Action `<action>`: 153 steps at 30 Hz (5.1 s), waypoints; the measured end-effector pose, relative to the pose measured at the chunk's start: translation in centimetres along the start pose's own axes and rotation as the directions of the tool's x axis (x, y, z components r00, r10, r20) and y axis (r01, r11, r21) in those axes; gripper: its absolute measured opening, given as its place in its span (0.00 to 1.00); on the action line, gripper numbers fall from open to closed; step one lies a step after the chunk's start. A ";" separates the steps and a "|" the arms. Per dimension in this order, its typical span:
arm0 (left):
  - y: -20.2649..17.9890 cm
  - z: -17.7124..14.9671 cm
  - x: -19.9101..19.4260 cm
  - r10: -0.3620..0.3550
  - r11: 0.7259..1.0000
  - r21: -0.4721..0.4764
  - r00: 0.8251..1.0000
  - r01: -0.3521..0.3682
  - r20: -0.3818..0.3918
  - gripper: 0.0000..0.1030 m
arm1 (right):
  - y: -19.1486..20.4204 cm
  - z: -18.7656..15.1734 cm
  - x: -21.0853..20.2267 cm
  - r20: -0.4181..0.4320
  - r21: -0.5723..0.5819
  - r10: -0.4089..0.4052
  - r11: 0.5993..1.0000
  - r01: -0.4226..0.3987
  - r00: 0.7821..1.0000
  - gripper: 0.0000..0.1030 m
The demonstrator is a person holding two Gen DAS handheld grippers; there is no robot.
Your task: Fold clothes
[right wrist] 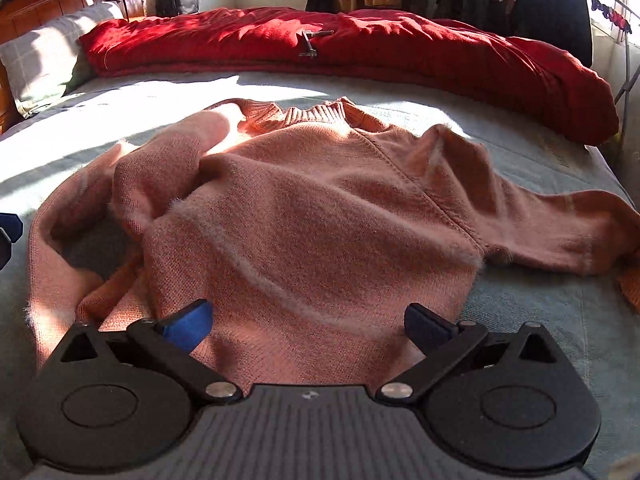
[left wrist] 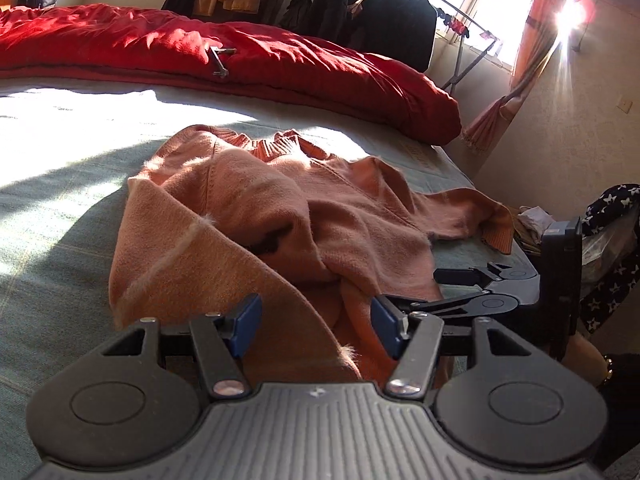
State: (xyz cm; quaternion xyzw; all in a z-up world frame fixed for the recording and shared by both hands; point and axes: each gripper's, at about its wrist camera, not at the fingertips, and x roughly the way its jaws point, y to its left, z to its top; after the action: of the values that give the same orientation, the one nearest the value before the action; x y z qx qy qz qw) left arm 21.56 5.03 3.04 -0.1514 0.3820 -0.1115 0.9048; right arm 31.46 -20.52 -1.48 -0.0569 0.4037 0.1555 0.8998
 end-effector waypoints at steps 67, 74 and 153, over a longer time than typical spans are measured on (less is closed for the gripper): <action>19.7 8.4 -8.5 0.698 0.715 -0.068 0.705 -0.696 0.125 0.04 | 0.7 0.2 -2.9 0.200 -0.001 -0.093 0.996 0.095 0.975 1.00; 25.4 10.1 -8.5 0.799 0.601 -0.092 0.595 -0.794 0.085 0.00 | 1.0 0.6 -2.5 0.190 -0.003 -0.108 0.994 0.110 0.976 1.00; 23.6 18.4 11.5 0.444 0.893 0.124 0.892 -0.433 -0.082 0.26 | -1.9 -1.6 -2.0 0.104 0.026 -0.193 0.981 0.192 0.976 1.00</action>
State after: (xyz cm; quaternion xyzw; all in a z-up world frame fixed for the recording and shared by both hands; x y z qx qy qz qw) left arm 44.74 26.81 -0.81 -0.0083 0.4485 0.0683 0.8912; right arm 29.67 -23.13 -1.10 -0.0805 0.3491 0.0673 0.9312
